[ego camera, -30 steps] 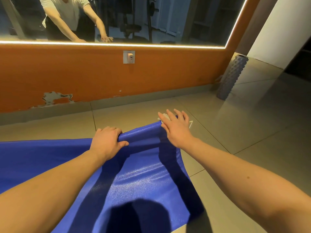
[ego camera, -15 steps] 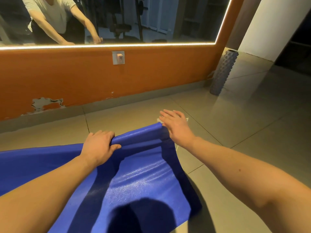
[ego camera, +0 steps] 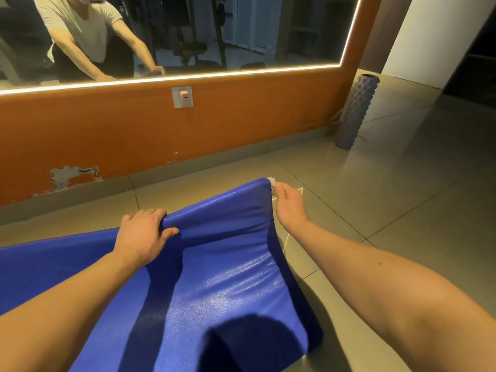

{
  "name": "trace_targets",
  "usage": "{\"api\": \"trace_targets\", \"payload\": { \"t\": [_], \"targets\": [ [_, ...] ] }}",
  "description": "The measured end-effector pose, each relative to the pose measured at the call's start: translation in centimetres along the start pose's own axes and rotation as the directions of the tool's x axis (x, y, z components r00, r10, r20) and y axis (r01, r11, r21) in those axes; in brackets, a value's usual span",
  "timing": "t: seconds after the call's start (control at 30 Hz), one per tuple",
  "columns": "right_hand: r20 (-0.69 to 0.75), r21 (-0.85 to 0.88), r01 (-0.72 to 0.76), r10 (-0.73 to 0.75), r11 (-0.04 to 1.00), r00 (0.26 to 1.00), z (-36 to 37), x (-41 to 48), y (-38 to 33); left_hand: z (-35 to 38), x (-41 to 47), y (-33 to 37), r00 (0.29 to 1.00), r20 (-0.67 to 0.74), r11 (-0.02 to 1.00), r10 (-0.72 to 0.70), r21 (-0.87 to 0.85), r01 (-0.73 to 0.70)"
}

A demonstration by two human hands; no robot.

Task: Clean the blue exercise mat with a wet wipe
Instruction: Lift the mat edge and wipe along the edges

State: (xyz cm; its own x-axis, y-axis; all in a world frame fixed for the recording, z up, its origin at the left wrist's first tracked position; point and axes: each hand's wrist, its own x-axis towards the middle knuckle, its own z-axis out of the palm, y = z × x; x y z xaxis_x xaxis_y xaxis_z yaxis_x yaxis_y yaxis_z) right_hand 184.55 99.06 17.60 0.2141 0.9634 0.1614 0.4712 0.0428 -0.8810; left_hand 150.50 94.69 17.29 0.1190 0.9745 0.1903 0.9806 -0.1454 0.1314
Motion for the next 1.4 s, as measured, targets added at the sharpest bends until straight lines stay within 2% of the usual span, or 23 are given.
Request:
{"api": "trace_targets", "payload": {
  "t": [0.1, 0.27, 0.43, 0.53, 0.67, 0.73, 0.8, 0.83, 0.9, 0.97, 1.03, 1.13, 1.2, 1.3, 1.4],
  "targets": [
    [0.041, 0.015, -0.035, 0.035, 0.999, 0.999, -0.1, -0.2, 0.5, -0.6, 0.1, 0.2, 0.999, 0.04, 0.999, -0.011, -0.041, 0.013],
    [0.039, 0.035, 0.081, -0.083, 0.996, 0.996, -0.2, -1.1, -0.2, -3.3, 1.5, 4.6, 0.992, 0.087, 0.977, 0.094, -0.199, -0.075],
    [0.139, 0.042, 0.221, -0.225, 0.974, 0.964, -0.2, -2.8, -1.5, -4.9, 4.6, 12.5, 0.974, 0.075, 0.965, 0.213, -0.172, -0.198],
    [0.171, 0.018, 0.282, -0.281, 0.959, 0.944, -0.3, -3.3, -2.0, -5.3, 5.1, 15.7, 0.981, 0.024, 0.973, 0.194, -0.132, -0.189],
    [0.228, -0.126, 0.453, -0.419, 0.882, 0.879, -0.9, -3.5, 0.8, -6.3, 4.3, 16.1, 0.983, -0.009, 0.978, 0.183, -0.1, -0.183],
    [0.288, -0.23, 0.42, -0.351, 0.878, 0.891, -1.3, -4.4, 4.1, -7.0, 3.6, 15.8, 0.986, -0.016, 0.979, 0.164, -0.121, -0.165],
    [0.339, -0.261, 0.307, -0.211, 0.915, 0.917, -1.8, -5.7, 5.9, -7.6, 3.0, 15.4, 0.989, -0.012, 0.979, 0.148, -0.14, -0.149],
    [0.335, -0.2, 0.222, -0.146, 0.954, 0.931, -1.9, -6.1, 5.8, -7.8, 2.7, 15.3, 0.989, -0.012, 0.978, 0.146, -0.146, -0.146],
    [0.236, -0.008, 0.054, -0.05, 0.999, 0.97, -1.7, -5.5, 3.3, -8.3, 2.1, 15.3, 0.99, -0.022, 0.977, 0.14, -0.159, -0.142],
    [0.165, 0.084, 0.098, -0.111, 0.992, 0.98, -1.1, -4.9, -0.8, -8.6, 1.4, 15.4, 0.989, -0.028, 0.979, 0.145, -0.139, -0.148],
    [0.191, 0.144, 0.205, -0.23, 0.968, 0.954, -0.1, -5.4, -4.7, -8.8, 0.8, 15.2, 0.987, -0.052, 0.979, 0.155, -0.123, -0.16],
    [0.262, 0.232, 0.199, -0.258, 0.952, 0.93, 1.0, -7.1, -7.0, -9.1, 0.2, 13.9, 0.987, -0.074, 0.979, 0.145, -0.135, -0.153],
    [0.293, 0.161, 0.266, -0.304, 0.95, 0.907, 1.2, -7.6, -6.1, -9.1, -0.4, 12.8, 0.986, -0.085, 0.98, 0.141, -0.132, -0.151],
    [0.334, -0.05, 0.382, -0.345, 0.923, 0.877, 0.5, -7.3, -2.4, -9.0, -0.9, 11.5, 0.983, -0.104, 0.975, 0.154, -0.144, -0.168],
    [0.362, -0.241, 0.256, -0.158, 0.936, 0.919, 0.1, -7.5, 2.9, -8.3, -1.2, 10.6, 0.979, -0.11, 0.97, 0.171, -0.156, -0.186]
  ]
}}
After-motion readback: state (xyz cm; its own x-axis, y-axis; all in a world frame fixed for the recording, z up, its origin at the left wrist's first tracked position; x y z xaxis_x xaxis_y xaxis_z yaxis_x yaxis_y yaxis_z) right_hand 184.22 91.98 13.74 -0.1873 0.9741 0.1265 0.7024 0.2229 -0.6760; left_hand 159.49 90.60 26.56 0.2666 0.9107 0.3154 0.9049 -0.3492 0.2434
